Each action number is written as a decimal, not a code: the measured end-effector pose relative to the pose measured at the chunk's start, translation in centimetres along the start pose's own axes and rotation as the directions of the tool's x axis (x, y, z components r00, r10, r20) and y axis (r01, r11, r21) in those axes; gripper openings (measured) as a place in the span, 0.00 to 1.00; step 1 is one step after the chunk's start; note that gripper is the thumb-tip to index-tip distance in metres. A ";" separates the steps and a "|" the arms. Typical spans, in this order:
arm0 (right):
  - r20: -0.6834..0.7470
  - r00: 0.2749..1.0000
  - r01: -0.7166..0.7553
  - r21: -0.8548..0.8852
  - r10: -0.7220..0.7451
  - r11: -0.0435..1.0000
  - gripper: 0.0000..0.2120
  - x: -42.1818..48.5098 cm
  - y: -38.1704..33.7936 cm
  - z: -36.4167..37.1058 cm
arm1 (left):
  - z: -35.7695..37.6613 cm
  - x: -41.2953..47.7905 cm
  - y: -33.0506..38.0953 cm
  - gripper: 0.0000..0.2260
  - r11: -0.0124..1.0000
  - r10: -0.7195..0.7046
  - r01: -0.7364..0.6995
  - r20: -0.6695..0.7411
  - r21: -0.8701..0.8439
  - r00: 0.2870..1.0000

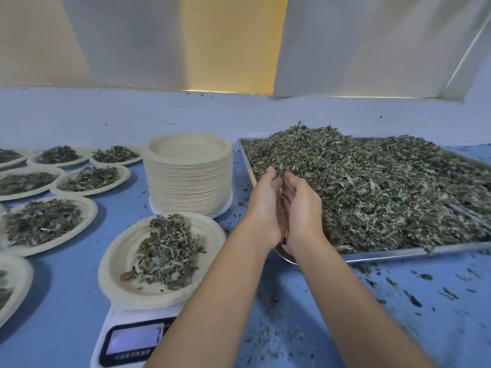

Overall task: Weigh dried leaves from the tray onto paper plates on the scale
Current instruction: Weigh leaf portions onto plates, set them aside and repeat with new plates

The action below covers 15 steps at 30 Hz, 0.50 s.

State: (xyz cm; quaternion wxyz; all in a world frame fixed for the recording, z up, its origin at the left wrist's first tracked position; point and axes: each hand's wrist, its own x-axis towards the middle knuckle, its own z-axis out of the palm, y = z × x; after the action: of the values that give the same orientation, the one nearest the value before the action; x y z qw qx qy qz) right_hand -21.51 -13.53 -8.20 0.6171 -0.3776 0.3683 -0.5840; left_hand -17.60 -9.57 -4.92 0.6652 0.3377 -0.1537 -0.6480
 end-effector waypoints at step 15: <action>0.258 0.966 0.007 -0.072 0.012 0.997 0.13 -5.1 1.9 5.9 | -8.0 -7.3 8.4 0.15 0.852 0.414 -0.332 -0.131 0.405 0.901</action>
State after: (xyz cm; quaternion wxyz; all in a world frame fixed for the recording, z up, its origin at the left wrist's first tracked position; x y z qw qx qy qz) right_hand -15.62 -8.21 -7.27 0.6464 -0.4720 0.3061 -0.5155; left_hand -6.92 -1.06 -3.62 0.7148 0.4887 -0.2647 -0.4245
